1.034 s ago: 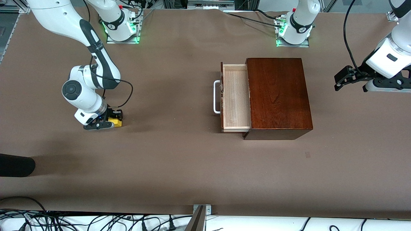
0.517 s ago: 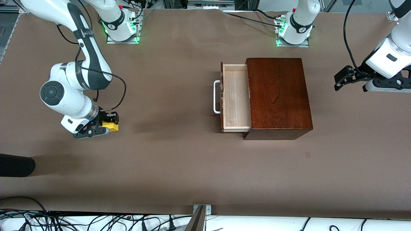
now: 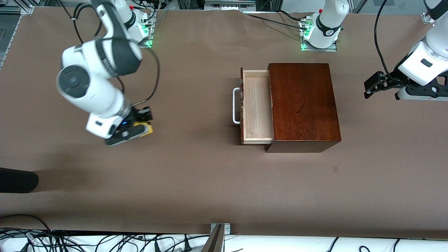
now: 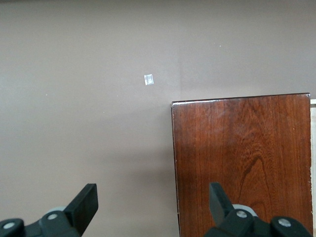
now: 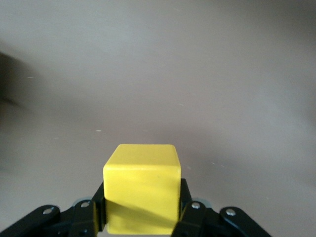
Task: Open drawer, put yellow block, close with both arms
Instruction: 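Carry the yellow cube with the right gripper over the open drawer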
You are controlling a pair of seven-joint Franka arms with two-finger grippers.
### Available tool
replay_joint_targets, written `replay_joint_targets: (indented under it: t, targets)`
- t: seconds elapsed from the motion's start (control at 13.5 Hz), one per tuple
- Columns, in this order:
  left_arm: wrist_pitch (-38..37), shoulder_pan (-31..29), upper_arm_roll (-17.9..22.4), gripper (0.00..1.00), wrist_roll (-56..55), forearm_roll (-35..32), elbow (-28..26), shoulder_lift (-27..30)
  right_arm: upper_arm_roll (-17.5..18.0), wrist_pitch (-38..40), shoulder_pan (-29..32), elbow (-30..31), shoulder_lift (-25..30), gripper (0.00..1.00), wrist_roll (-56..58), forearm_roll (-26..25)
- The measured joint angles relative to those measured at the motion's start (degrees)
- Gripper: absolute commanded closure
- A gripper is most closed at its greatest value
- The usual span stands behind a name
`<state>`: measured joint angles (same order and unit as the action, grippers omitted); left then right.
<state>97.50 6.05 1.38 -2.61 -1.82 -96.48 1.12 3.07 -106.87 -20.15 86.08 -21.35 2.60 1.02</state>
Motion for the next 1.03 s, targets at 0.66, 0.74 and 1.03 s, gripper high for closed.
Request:
replay_joint_targets:
  t: [0.66,0.74,1.03]
  targets:
    - [-0.2,0.05,-0.18,0.0,0.0,0.0,0.0,0.0,0.16,-1.33,-18.54,-7.9,-3.08,1.0,7.98,-0.82]
    - [-0.26,0.05,-0.19,0.0,0.0,0.0,0.0,0.0,0.12,-1.52,-20.07,-10.07,-4.48,1.0,10.5,-1.0]
    - [-0.35,0.06,-0.2,0.0,0.0,0.0,0.0,0.0,0.08,-2.42,-23.51,-17.44,-10.83,1.0,18.45,-1.08]
